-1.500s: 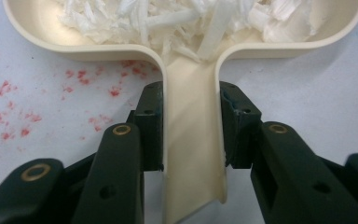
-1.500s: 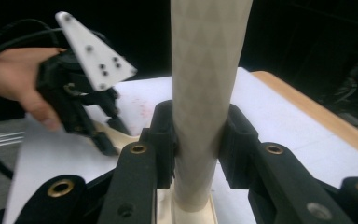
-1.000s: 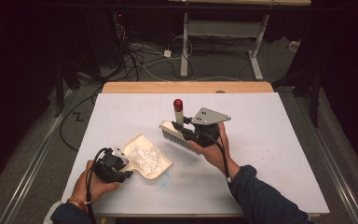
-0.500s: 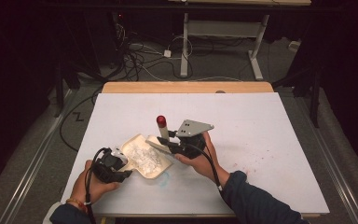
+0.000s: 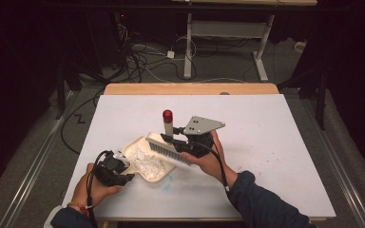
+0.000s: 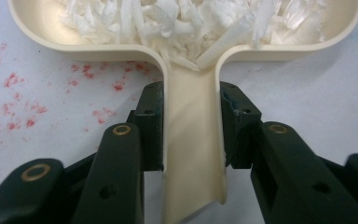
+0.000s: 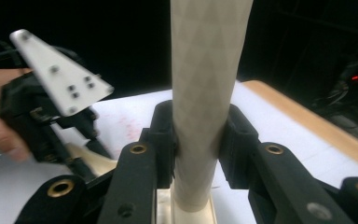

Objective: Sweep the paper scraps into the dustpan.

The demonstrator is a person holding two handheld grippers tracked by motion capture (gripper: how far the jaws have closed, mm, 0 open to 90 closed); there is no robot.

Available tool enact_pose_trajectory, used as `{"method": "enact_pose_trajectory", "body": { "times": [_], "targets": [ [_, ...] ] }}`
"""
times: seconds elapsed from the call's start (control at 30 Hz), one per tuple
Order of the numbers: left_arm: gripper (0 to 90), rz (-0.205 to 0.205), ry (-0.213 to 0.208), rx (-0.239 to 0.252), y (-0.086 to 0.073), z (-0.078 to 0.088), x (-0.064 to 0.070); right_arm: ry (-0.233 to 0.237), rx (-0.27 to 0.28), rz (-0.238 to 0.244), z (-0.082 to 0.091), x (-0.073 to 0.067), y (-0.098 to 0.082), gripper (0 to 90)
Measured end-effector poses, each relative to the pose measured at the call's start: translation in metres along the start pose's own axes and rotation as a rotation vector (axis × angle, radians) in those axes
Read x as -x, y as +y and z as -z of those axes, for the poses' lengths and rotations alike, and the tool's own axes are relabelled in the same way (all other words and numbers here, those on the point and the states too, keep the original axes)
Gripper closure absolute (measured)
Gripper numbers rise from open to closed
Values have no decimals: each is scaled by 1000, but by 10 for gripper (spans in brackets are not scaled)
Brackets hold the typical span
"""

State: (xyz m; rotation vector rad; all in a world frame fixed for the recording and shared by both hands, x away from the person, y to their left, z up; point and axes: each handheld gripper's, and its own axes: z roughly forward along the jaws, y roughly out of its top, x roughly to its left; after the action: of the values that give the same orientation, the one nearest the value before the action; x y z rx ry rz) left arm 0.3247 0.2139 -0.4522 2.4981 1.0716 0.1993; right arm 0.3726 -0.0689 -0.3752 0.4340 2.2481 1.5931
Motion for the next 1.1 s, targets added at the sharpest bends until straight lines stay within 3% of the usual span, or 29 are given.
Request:
{"method": "enact_pose_trajectory", "body": {
  "times": [0.3,0.5,0.57,0.73,0.93,1.03,1.1],
  "targets": [
    [632,-2,0,-12,2,-1,1,-133,-2,59,-18,32,-7,706],
    [632,-7,3,-8,1,-1,0,-147,-13,53,-39,41,-15,707],
    [632,-9,3,-9,1,-1,0,-132,-34,60,-46,40,-18,707],
    [632,-4,-3,-8,1,-1,0,-43,-51,66,-52,30,-19,705],
    [632,-4,-5,-10,0,-2,0,119,-26,52,-48,13,-12,706],
    [632,-8,-4,-15,0,-2,0,103,-25,110,-43,3,-5,707],
    [632,-9,-4,-16,0,-2,0,84,-4,116,-36,1,-1,707]
  ]
}}
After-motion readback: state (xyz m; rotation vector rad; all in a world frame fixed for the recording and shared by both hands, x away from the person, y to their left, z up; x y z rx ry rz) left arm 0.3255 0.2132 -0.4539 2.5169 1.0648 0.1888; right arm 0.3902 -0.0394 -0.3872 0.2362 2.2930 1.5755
